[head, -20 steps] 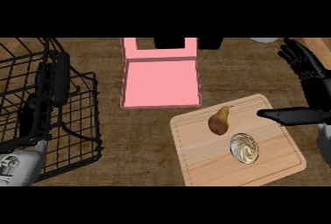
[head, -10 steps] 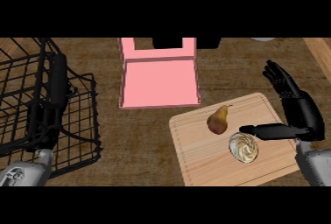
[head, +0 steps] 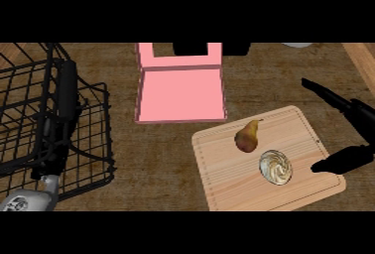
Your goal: Pick the cupcake from the cutting board and place it in the cardboard box
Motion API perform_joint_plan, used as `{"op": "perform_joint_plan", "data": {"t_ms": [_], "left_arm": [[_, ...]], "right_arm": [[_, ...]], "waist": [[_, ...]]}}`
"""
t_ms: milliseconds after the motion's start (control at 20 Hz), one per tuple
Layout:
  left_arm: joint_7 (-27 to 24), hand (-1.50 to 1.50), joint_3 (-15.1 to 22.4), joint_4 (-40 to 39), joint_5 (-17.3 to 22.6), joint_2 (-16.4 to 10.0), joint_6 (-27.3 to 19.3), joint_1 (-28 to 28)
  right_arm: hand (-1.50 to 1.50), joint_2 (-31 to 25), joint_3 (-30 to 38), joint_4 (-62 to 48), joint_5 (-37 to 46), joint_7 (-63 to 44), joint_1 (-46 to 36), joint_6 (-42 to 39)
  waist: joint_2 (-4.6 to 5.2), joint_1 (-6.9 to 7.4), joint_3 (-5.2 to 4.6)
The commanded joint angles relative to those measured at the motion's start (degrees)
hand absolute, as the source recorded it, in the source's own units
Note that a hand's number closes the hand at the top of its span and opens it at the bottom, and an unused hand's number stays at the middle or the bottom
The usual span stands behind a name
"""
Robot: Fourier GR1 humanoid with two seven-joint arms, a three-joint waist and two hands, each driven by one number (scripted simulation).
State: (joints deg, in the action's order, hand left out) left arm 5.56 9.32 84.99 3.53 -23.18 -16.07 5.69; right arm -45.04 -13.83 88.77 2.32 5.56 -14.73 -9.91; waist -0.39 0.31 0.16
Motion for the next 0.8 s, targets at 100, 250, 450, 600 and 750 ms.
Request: {"op": "perform_joint_plan", "data": {"t_ms": [100, 250, 450, 600, 750], "left_arm": [[0.94, 0.00, 1.42, 0.64, -2.36, 0.41, -0.49, -1.63], [1.15, 0.00, -0.19, 1.29, -1.29, -0.02, 1.30, -2.17], [1.58, 0.00, 0.58, 3.56, -4.01, 1.43, 0.63, -4.59], [0.45, 0.00, -1.09, 2.98, -3.71, 1.68, 2.85, -5.37], [-3.61, 0.00, -3.73, 0.51, -3.08, 1.81, 5.14, -6.25]], "right_arm": [[-1.50, -8.20, -7.61, 8.16, 4.55, -11.36, -1.07, -12.09], [-1.50, -7.87, -7.98, 10.44, 2.62, -17.00, -2.42, -16.99], [-1.50, -3.26, -9.11, 17.91, 4.13, -26.48, 0.21, -16.49], [-1.50, 1.79, -9.80, 16.48, 6.76, -31.79, -1.77, -17.24], [-1.50, 1.76, -9.23, 15.97, 12.52, -26.25, 4.68, -15.36]], "waist": [[0.04, -0.20, -0.34], [0.22, -0.01, -0.24], [0.20, -0.26, -0.19], [0.32, 0.04, -0.19], [0.33, -0.29, -0.16]]}}
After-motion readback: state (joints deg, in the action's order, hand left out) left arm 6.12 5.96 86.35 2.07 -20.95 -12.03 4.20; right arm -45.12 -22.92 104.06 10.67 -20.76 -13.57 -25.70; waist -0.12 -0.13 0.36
